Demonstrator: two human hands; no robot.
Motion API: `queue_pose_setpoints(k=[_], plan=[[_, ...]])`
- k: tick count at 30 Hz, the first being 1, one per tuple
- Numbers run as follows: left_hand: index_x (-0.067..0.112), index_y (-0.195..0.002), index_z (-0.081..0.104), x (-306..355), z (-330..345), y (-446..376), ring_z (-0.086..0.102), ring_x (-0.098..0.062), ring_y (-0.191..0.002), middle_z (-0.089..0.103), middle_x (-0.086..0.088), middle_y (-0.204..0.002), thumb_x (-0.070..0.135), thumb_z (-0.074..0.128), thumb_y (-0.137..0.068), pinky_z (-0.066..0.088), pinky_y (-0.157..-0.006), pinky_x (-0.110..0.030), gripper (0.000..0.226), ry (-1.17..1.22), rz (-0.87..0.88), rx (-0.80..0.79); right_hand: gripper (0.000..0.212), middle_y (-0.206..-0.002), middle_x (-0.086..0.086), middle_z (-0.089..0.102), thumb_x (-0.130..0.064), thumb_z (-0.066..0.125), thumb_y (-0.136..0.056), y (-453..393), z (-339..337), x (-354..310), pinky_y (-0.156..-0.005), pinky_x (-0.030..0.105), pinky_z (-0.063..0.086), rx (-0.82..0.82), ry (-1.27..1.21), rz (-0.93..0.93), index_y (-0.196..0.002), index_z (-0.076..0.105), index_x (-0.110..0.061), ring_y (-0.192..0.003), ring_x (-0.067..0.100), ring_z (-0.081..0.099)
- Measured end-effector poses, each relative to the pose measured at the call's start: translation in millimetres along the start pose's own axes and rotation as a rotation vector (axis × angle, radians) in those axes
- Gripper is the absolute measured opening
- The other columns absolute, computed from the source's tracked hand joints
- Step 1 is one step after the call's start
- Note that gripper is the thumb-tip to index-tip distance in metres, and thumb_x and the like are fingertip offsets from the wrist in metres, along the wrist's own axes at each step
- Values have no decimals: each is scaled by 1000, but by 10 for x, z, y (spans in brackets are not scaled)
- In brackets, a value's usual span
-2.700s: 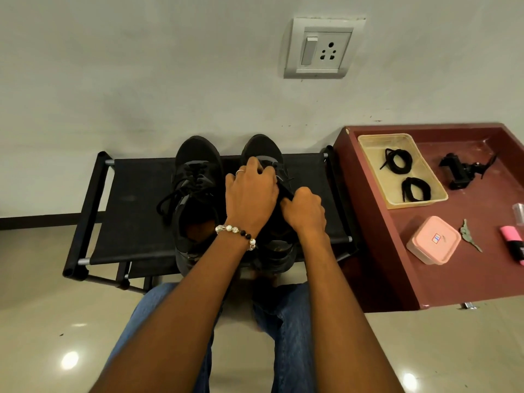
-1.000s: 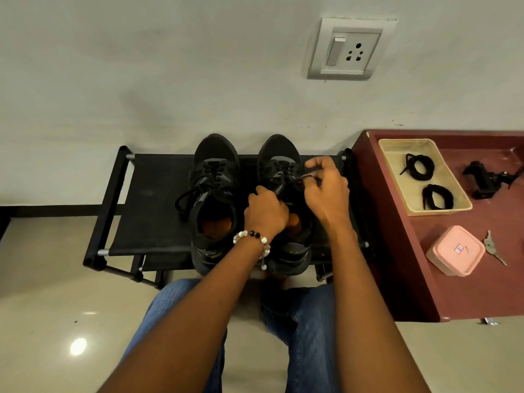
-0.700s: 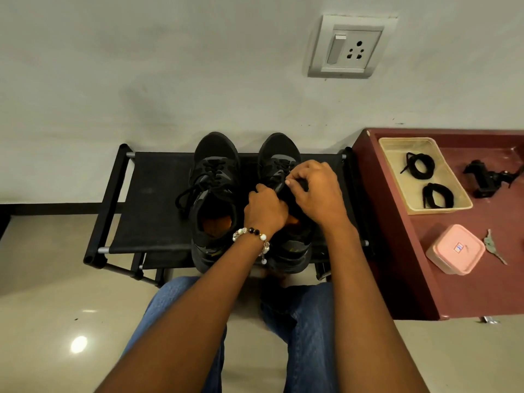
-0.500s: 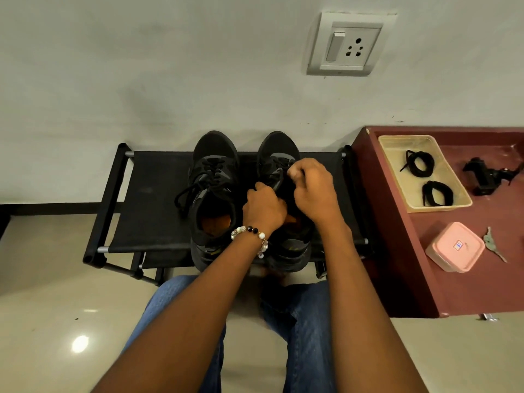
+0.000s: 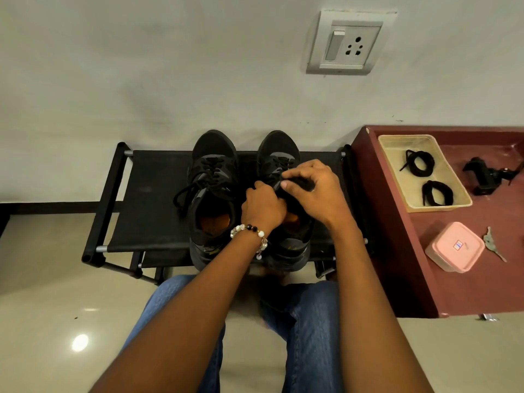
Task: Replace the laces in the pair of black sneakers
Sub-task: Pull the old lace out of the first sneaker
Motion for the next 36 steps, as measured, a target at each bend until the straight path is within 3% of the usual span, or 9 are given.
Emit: queue_pose_setpoints(k=[2,7,13,19,22,25,29,33,36], plan=[[0,-136,37,-6,-4,-12,49,-40,-119,45,-22,-134,28,53,-95,36,-75,-35,52,-10,0,3,23,-106,-6,55,-25,74,-85,-9,8,-43,-83,11,34,2,166,-28,-106,74,-18,-109,13,44],[0,-129,42,-18,0,-25,54,-39,-112,51,-21,-127,28,51,-95,39,-74,-35,46,15,-1,7,29,-119,-2,57,-20,72,-85,-22,68,-50,-88,36,47,-70,369,-60,-114,71,-15,-113,18,43],[0,-124,44,-15,-14,-11,56,-38,-105,54,-21,-121,23,48,-95,38,-70,-35,38,13,12,6,13,-113,0,60,-18,64,-89,-58,107,-138,-77,34,49,7,477,-49,-96,73,-14,-111,20,48],[1,-126,43,-29,-6,-14,55,-40,-107,53,-21,-122,22,49,-94,42,-75,-38,38,30,8,-5,13,-93,3,68,-10,59,-91,-33,-30,105,-85,40,54,156,-294,206,-81,63,-18,-91,19,64],[1,-125,43,-33,8,-22,57,-40,-105,54,-20,-121,21,49,-94,44,-74,-38,37,42,4,-15,20,-85,6,70,-8,44,-101,46,-222,127,-76,36,52,321,-1024,270,-86,56,-16,-88,26,66],[1,-125,42,-26,9,-24,57,-39,-105,54,-20,-121,21,49,-94,43,-72,-37,37,36,11,-11,19,-73,5,66,-9,41,-102,77,-344,136,-67,31,48,417,-1299,233,-88,53,-16,-71,20,61],[1,-128,41,-31,15,-34,56,-40,-108,53,-21,-124,22,50,-94,43,-73,-38,40,28,-4,-17,14,-67,-10,55,-3,61,-92,36,-303,93,-57,22,44,366,-755,135,-97,61,-17,-61,4,52],[2,-126,42,-23,11,-34,56,-39,-106,53,-20,-123,25,50,-94,41,-70,-37,41,27,5,-12,18,-94,-5,57,-19,74,-83,-24,-5,34,-78,27,47,48,74,15,-101,73,-21,-88,10,55],[2,-127,42,-23,3,-22,57,-37,-104,54,-19,-121,25,50,-94,39,-68,-35,41,28,5,-1,15,-102,-8,47,-21,72,-86,-35,64,-39,-83,33,48,16,333,6,-101,74,-21,-107,19,49]])
Point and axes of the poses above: each hand's wrist, its own y-axis away from the middle knuckle, its own z-axis out of the palm, x = y × z, the point moved 6 cm from there along -y, towards the middle knuckle
